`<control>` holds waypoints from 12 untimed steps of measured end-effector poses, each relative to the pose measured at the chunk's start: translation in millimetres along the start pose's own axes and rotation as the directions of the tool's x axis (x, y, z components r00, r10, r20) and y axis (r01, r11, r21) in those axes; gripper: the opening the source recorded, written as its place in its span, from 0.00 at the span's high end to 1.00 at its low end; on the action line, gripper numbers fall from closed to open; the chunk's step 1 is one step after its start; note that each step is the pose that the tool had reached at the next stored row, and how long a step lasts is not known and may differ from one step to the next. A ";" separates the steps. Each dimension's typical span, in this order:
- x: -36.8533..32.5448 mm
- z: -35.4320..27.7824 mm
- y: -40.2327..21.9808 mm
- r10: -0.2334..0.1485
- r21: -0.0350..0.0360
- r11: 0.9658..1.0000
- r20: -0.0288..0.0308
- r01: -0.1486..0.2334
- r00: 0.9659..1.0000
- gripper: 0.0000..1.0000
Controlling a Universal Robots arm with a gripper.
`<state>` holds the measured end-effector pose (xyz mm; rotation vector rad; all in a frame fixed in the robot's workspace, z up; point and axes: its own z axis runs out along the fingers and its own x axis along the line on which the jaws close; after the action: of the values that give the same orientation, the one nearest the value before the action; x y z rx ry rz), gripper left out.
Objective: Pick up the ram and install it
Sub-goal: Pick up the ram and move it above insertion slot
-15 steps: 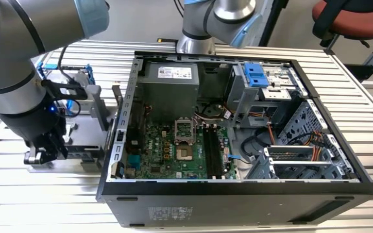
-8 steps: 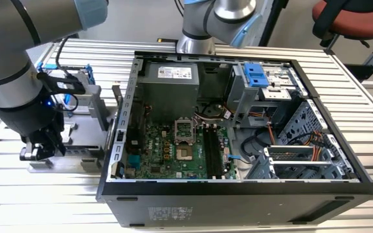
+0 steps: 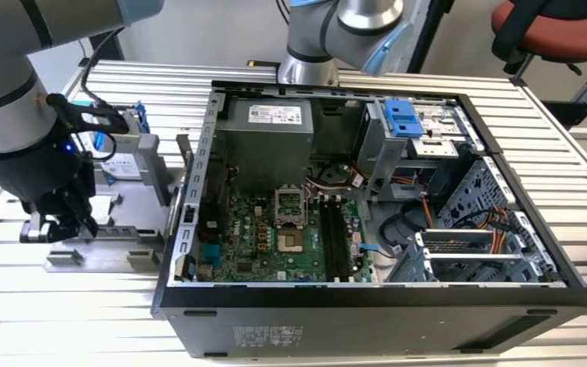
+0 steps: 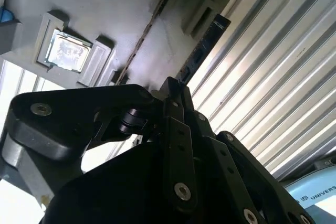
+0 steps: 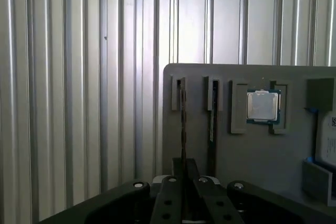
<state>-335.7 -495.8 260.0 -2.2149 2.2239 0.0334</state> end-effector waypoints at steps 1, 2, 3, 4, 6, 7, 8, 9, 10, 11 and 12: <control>0.0 -4.0 0.0 0.000 0.000 1.000 0.000 0.000 1.000 1.00; -0.1 -7.9 0.1 0.000 0.000 1.000 0.000 0.000 1.000 1.00; -0.2 -10.6 0.1 0.000 0.000 1.000 0.000 0.000 1.000 1.00; -0.2 -12.6 0.1 0.000 0.000 1.000 0.000 0.000 1.000 1.00; -0.2 -15.4 0.2 0.000 0.000 1.000 0.000 0.000 1.000 1.00; -0.3 -16.5 0.2 0.000 0.000 1.000 0.000 0.000 1.000 1.00; -0.3 -17.7 0.2 0.000 0.000 1.000 0.000 0.000 1.000 1.00; -0.3 -19.0 0.2 0.000 0.000 1.000 0.000 0.000 1.000 1.00; -0.3 -20.2 0.2 0.000 0.000 1.000 0.000 0.000 1.000 1.00; -0.3 -21.3 0.2 0.000 0.000 1.000 0.000 0.000 1.000 1.00; -0.4 -22.3 0.3 0.000 0.000 1.000 0.000 0.000 1.000 1.00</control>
<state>-335.6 -495.9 282.2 -2.2150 2.2238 0.0334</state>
